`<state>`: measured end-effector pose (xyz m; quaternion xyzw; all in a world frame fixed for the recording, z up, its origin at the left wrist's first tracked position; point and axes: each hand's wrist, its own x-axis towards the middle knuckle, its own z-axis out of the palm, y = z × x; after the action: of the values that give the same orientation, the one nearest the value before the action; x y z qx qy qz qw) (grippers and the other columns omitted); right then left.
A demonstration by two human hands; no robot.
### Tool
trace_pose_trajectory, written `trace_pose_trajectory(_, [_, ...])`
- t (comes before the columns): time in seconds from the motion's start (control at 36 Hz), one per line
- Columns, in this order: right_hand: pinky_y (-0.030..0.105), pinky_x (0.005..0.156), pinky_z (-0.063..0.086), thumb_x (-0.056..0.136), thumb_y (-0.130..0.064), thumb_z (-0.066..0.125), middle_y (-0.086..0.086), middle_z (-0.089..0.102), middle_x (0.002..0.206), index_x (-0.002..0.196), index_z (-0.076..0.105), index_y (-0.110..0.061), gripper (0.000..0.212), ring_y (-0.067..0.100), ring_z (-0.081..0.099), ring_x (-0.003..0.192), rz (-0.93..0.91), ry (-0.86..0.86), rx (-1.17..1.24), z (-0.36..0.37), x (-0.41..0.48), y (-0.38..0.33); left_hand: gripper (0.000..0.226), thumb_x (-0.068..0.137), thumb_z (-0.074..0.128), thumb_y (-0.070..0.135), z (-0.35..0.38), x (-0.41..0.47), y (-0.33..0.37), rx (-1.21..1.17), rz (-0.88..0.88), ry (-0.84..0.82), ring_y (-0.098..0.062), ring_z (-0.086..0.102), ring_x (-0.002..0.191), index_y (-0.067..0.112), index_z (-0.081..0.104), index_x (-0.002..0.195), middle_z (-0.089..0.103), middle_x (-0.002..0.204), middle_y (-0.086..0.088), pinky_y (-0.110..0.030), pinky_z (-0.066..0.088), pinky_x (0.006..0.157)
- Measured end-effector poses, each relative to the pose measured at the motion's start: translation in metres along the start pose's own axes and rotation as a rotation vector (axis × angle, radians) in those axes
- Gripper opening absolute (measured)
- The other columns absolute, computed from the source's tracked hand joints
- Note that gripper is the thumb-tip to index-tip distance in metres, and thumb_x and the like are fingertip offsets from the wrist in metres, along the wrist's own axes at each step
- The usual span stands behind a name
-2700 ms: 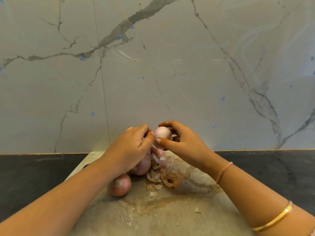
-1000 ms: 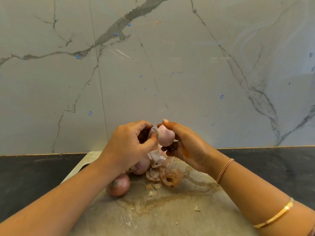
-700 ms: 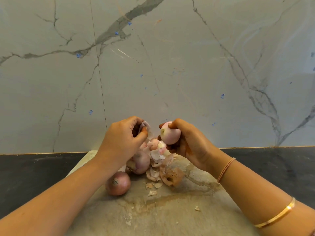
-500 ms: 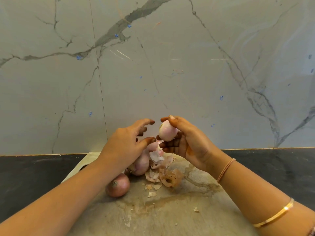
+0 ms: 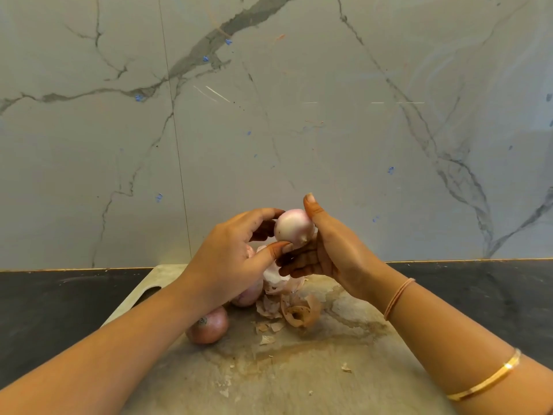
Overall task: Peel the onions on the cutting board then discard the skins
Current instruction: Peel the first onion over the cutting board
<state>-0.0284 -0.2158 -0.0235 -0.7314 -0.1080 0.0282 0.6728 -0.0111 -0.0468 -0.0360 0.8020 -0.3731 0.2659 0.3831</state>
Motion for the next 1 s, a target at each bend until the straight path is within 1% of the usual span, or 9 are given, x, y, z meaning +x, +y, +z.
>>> trace_pose_trajectory(0.17, [0.030,0.074,0.055,0.078,-0.064,0.039,0.012,0.062,0.098,0.121,0.053,-0.011,0.069,0.018,0.062,0.074,-0.122,0.027,-0.086,0.004,0.001,0.002,0.038,0.076,0.074,0.042,-0.003,0.001,0.001,-0.028,-0.080,0.067,0.003,0.062,0.093,0.029,0.061,0.109,0.067,0.100,0.017,-0.009,0.049,0.079])
trace_pose_trajectory(0.28, [0.027,0.069,0.051,0.093,-0.050,0.039,0.011,0.060,0.097,0.119,0.053,-0.007,0.052,0.016,0.055,0.071,-0.142,0.030,-0.086,0.006,0.000,0.001,0.034,0.062,0.072,0.045,-0.004,0.002,0.008,-0.140,-0.152,0.075,0.002,0.065,0.083,0.029,0.066,0.092,0.070,0.084,0.016,-0.010,0.050,0.070])
trace_pose_trajectory(0.36, [0.025,0.064,0.050,0.097,-0.046,0.038,0.010,0.060,0.088,0.117,0.055,-0.004,0.049,0.015,0.054,0.067,-0.130,0.028,-0.067,0.005,-0.002,0.000,0.033,0.056,0.074,0.042,-0.004,0.003,0.010,-0.296,-0.265,0.072,0.000,0.068,0.082,0.029,0.068,0.086,0.072,0.085,0.017,-0.013,0.052,0.070])
trace_pose_trajectory(0.5, [0.027,0.062,0.050,0.098,-0.046,0.038,0.011,0.060,0.085,0.117,0.057,-0.005,0.049,0.016,0.054,0.064,-0.125,0.011,-0.046,0.004,-0.003,-0.001,0.030,0.057,0.074,0.030,-0.006,0.005,0.009,-0.562,-0.393,0.067,-0.007,0.069,0.081,0.020,0.072,0.085,0.074,0.083,0.004,-0.015,0.053,0.070])
trace_pose_trajectory(0.67, [0.024,0.060,0.048,0.099,-0.045,0.039,0.012,0.059,0.085,0.117,0.058,-0.008,0.046,0.018,0.053,0.067,-0.094,-0.011,-0.034,0.003,-0.004,-0.001,0.021,0.061,0.070,0.030,-0.008,0.007,0.007,-0.633,-0.472,0.105,-0.005,0.064,0.067,0.016,0.074,0.077,0.072,0.072,0.001,-0.016,0.053,0.061])
trace_pose_trajectory(0.78, [0.023,0.060,0.049,0.098,-0.046,0.040,0.011,0.060,0.087,0.121,0.056,-0.008,0.048,0.017,0.053,0.068,-0.078,-0.028,-0.039,0.004,-0.004,0.000,0.017,0.067,0.068,0.029,-0.009,0.008,0.005,-0.570,-0.448,0.117,0.000,0.061,0.063,0.017,0.072,0.079,0.070,0.068,0.008,-0.012,0.049,0.058])
trace_pose_trajectory(0.83, [0.022,0.058,0.048,0.098,-0.047,0.041,0.011,0.059,0.086,0.119,0.055,-0.009,0.045,0.014,0.052,0.063,-0.079,-0.026,-0.025,0.003,-0.004,-0.001,0.007,0.079,0.067,0.022,-0.007,0.006,0.002,-0.446,-0.388,0.116,0.000,0.064,0.072,0.022,0.070,0.085,0.071,0.076,0.011,-0.013,0.050,0.066])
trace_pose_trajectory(0.89, [0.022,0.054,0.045,0.097,-0.048,0.042,0.011,0.058,0.085,0.115,0.055,-0.014,0.041,0.014,0.048,0.058,-0.097,-0.009,-0.030,0.002,-0.003,-0.001,0.013,0.088,0.062,0.019,-0.004,0.003,0.001,-0.305,-0.279,0.097,-0.002,0.065,0.087,0.030,0.065,0.095,0.070,0.089,0.014,-0.016,0.051,0.075])
trace_pose_trajectory(1.0, [0.022,0.047,0.038,0.096,-0.054,0.040,0.005,0.057,0.070,0.108,0.060,-0.019,0.042,0.013,0.040,0.050,-0.124,0.062,-0.082,0.002,-0.003,-0.003,0.042,0.075,0.074,0.047,-0.001,-0.001,0.009,-0.228,-0.119,-0.025,0.000,0.063,0.099,0.045,0.054,0.112,0.066,0.106,0.020,-0.014,0.051,0.079])
